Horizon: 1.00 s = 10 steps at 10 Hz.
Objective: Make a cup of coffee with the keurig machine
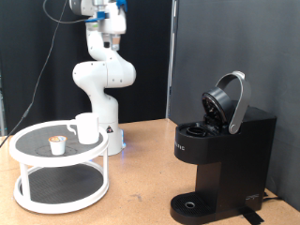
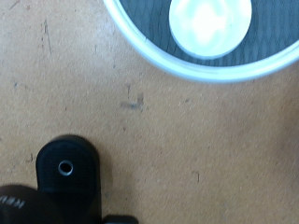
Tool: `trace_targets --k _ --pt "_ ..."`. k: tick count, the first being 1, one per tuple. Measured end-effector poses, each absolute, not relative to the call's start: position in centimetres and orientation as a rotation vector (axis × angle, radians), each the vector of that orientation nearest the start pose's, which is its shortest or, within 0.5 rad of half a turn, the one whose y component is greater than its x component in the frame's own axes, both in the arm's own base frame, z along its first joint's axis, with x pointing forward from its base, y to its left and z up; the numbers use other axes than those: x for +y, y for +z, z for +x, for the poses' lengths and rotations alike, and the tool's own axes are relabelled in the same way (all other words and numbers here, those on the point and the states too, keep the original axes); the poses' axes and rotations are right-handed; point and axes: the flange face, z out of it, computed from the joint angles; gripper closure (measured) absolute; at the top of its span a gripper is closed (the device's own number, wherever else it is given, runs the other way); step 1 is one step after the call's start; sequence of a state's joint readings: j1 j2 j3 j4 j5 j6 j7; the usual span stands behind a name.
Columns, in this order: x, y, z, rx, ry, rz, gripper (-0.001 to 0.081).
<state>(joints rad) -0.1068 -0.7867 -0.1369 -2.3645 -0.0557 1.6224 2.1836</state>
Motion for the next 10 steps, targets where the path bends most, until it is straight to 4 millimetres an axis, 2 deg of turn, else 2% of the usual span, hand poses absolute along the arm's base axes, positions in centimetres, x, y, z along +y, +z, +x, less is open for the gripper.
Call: trace_targets --k 1,2,5,10 --pt "-11.0 58.7 29.6 2.867 0.018 -1.147 0.0072" --pt "-11.8 58.6 29.4 2.860 0.023 -1.159 0.0072" --pt "-12.2 58.5 29.2 2.853 0.031 -1.180 0.0072" --pt "-19.2 57.8 27.7 2.891 0.015 -1.152 0.0072"
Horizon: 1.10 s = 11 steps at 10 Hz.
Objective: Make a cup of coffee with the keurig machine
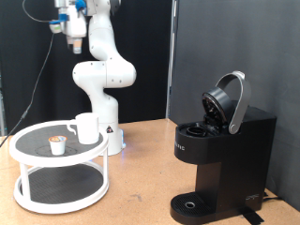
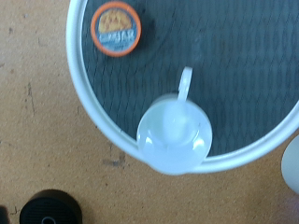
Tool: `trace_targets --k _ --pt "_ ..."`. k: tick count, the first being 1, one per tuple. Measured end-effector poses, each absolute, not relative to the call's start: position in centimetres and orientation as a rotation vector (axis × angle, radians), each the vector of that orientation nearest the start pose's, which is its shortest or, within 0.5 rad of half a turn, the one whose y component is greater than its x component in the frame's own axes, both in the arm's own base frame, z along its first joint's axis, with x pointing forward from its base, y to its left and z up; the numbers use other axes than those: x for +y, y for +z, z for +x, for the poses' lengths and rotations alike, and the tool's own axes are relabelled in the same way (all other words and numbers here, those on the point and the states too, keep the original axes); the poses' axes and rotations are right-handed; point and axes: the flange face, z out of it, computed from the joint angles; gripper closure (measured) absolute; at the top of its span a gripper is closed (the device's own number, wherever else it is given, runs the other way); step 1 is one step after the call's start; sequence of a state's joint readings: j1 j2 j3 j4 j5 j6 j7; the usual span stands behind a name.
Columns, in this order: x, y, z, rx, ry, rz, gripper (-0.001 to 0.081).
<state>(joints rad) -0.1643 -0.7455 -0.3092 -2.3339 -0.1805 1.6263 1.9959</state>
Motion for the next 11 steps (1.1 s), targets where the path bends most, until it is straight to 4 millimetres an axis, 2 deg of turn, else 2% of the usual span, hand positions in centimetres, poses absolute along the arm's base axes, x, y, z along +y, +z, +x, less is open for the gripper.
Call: trace_targets --k 3,7,9,11 --pt "-22.3 57.3 27.5 2.893 0.021 -1.143 0.0072" --pt "-22.7 56.8 27.5 2.866 0.071 -1.169 0.0072" --pt "-23.1 55.0 28.1 2.874 0.091 -1.170 0.0072" --pt "-23.5 52.0 29.7 2.884 0.059 -1.142 0.0072"
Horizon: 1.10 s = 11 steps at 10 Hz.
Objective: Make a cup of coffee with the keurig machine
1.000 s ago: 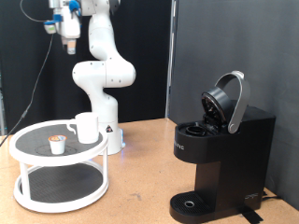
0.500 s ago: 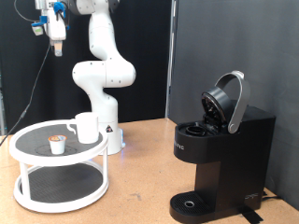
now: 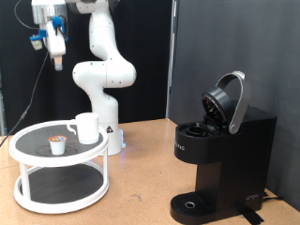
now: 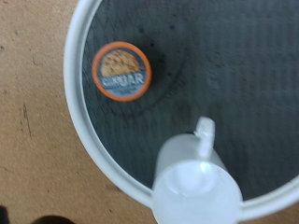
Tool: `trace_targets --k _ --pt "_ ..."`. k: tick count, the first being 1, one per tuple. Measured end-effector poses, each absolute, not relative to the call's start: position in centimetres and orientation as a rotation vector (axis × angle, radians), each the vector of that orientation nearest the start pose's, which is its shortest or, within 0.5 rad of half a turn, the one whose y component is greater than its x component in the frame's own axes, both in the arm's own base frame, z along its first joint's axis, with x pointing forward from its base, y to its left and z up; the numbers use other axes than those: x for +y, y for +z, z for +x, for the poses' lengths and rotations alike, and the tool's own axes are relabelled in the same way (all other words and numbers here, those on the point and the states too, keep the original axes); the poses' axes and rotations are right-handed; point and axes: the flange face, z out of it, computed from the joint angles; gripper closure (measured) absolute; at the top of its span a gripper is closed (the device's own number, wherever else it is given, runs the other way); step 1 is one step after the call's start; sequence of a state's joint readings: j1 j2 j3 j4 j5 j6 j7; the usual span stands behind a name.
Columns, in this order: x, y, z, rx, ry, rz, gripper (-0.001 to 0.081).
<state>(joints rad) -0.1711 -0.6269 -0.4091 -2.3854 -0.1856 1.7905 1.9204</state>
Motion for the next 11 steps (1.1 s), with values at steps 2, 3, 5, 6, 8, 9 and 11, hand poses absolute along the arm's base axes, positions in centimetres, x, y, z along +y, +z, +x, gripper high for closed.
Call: trace_targets --k 2,3,5,6,8,9,11 --pt "-23.7 49.0 31.3 2.887 0.015 -1.103 0.0072" --pt "-23.7 47.5 31.9 2.885 -0.015 -1.097 0.0072" --pt "-23.7 44.3 32.7 2.891 -0.083 -1.101 0.0072" --pt "-23.8 42.7 32.9 2.904 -0.104 -1.097 0.0072" --pt "-23.9 41.7 33.2 2.912 -0.122 -1.088 0.0072" --pt "-23.9 41.6 33.2 2.906 -0.101 -1.079 0.0072" --pt "-23.8 40.6 33.0 2.902 -0.097 -1.072 0.0072"
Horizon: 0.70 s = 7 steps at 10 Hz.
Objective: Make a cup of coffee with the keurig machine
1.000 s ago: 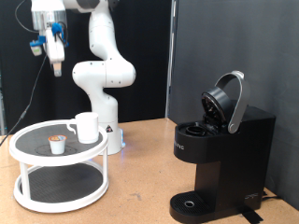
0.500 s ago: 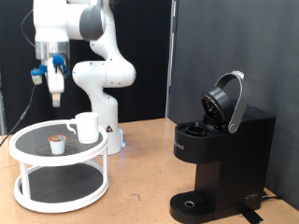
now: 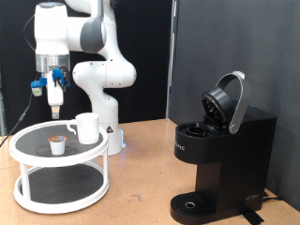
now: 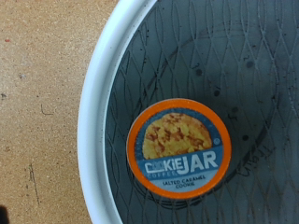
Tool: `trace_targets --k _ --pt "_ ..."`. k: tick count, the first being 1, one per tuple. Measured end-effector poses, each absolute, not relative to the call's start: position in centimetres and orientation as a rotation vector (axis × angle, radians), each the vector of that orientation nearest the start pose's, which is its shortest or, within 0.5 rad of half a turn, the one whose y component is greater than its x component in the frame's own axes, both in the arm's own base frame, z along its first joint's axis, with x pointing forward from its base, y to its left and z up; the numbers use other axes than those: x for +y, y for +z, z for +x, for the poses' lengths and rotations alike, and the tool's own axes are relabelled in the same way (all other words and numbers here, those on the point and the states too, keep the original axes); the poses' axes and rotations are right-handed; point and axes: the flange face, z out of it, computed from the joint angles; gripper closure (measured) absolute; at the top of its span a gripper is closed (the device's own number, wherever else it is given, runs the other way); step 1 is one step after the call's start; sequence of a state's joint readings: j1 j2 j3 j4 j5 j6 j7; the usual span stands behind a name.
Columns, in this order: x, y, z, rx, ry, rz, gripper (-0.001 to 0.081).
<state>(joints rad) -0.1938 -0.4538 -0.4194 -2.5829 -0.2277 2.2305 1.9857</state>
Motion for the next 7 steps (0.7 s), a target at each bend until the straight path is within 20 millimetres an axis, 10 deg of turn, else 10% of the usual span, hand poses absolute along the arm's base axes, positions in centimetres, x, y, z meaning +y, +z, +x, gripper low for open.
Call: trace_targets --k 7 --pt "-23.6 34.3 33.6 2.912 -0.199 -1.079 0.0072"
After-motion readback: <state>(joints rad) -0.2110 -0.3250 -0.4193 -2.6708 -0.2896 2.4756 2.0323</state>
